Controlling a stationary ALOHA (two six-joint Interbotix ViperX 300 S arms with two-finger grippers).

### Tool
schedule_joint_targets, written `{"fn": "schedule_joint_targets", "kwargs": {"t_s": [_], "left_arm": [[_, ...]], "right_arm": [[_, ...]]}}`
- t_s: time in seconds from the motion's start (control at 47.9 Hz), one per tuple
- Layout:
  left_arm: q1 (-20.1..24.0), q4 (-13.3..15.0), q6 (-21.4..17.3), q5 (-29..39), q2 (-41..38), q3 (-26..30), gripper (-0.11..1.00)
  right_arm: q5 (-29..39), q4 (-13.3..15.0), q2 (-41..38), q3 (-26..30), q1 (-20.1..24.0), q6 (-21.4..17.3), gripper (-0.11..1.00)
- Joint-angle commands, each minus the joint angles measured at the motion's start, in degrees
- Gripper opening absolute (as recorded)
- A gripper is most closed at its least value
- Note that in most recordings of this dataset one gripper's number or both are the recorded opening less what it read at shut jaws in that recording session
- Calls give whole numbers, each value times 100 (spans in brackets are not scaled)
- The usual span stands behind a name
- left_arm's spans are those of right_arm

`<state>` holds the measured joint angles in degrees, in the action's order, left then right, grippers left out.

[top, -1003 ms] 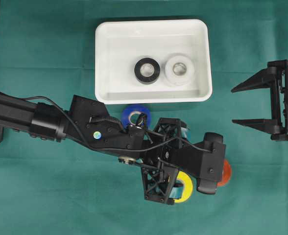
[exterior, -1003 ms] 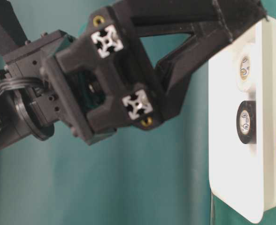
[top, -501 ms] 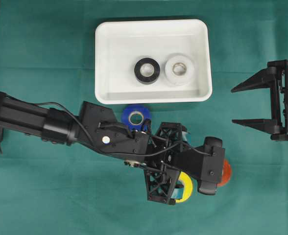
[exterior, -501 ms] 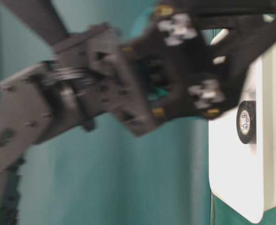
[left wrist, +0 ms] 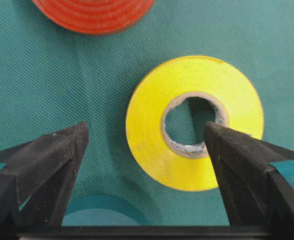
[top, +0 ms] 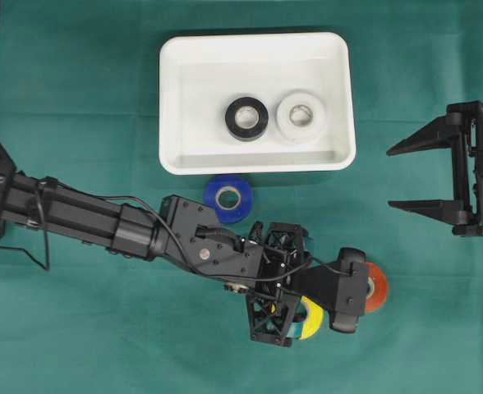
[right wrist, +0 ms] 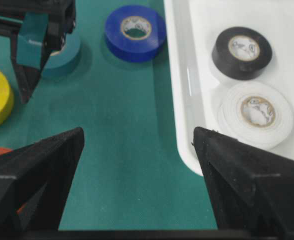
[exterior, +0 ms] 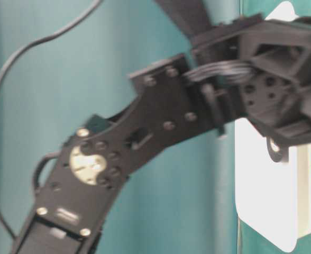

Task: Pick up the tape from a random location and place it into the white case.
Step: 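Lower the left gripper and pinch the yellow tape roll's rim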

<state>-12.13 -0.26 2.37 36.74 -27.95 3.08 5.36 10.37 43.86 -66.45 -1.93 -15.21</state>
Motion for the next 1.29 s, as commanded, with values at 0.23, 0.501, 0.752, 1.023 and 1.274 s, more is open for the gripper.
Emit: {"fn": "schedule_joint_targets", "kwargs": {"t_s": [0.23,0.501,0.752,1.023,1.274], "left_arm": [[18,-9,0,-229,-35,-53,98],[9,-9,0,-264,-105,-53,98],[0,0,0,-264,-105,-53,88],[-18,0,-26,-79,-105,0,23],[-18,-9,-18,-62,-97,9,23]], "right_arm": [[-62,0,-114,132,-9,9,87],[-62,0,-123,132,-9,9,87],[-70,0,-132,132,-9,9,87],[-62,0,-123,141,-9,9,87],[-70,0,-132,132,-9,9,87]]}}
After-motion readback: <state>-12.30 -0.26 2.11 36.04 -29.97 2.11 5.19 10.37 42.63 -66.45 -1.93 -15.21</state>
